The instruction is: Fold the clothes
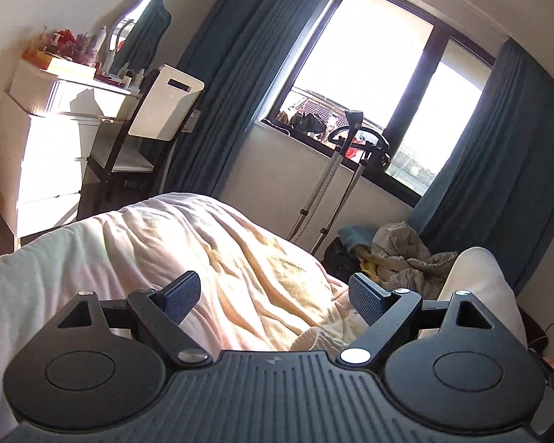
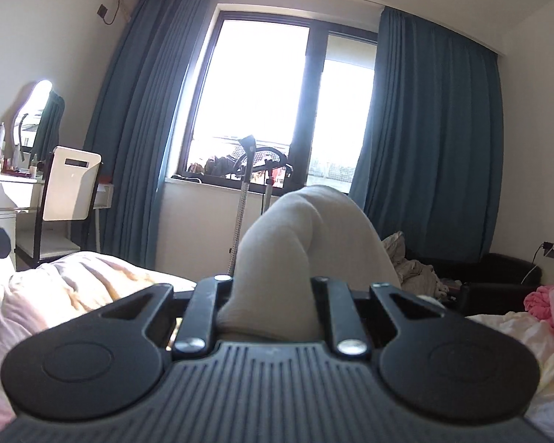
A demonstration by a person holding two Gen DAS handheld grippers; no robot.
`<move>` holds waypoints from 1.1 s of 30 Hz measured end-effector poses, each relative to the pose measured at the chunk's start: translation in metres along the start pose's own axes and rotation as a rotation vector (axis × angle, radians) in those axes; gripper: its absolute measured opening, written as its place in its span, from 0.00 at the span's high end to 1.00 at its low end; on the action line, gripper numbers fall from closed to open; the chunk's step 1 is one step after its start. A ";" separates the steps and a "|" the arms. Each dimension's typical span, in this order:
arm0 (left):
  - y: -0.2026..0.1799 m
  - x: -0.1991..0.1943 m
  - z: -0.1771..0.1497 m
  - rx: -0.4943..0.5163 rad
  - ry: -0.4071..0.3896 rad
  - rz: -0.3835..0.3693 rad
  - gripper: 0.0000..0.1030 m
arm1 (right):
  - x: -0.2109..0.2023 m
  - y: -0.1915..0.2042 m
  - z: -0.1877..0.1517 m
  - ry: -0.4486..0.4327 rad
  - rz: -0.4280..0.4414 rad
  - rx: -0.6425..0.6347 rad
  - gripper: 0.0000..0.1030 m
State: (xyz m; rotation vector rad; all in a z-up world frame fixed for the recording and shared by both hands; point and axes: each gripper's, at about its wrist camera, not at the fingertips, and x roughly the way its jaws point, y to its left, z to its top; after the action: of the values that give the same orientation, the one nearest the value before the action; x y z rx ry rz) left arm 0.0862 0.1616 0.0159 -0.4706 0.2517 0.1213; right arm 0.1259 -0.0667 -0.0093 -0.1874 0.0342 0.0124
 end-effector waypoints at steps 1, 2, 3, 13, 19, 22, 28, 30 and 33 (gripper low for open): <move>0.008 0.001 0.003 -0.021 -0.011 0.008 0.13 | 0.002 0.018 -0.007 0.016 0.033 -0.020 0.80; 0.017 0.002 0.006 -0.042 -0.017 0.012 0.13 | 0.004 0.040 -0.017 0.045 0.076 -0.050 0.80; 0.024 0.003 0.008 -0.064 -0.018 0.014 0.13 | 0.007 0.062 -0.030 0.085 0.119 -0.084 0.80; 0.037 0.008 0.002 -0.120 0.044 -0.021 0.13 | -0.010 0.083 -0.050 0.176 0.357 -0.137 0.54; -0.005 0.002 -0.019 0.047 0.088 -0.097 0.11 | -0.066 0.010 -0.019 0.226 0.568 -0.049 0.46; -0.027 0.001 -0.036 0.118 0.122 -0.133 0.11 | -0.090 -0.043 -0.005 0.201 0.535 0.000 0.43; -0.052 0.015 -0.077 0.197 0.213 -0.068 0.11 | -0.077 -0.126 -0.027 0.252 0.254 0.177 0.41; -0.049 0.028 -0.091 0.173 0.268 -0.028 0.11 | -0.063 -0.138 -0.045 0.305 0.211 0.241 0.41; -0.035 0.035 -0.101 0.122 0.272 0.017 0.08 | -0.045 -0.143 -0.071 0.401 0.187 0.319 0.42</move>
State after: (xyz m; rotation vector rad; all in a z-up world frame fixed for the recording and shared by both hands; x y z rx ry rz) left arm 0.1044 0.0856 -0.0656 -0.3632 0.5268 0.0578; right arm 0.0810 -0.2204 -0.0509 0.1359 0.4514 0.1553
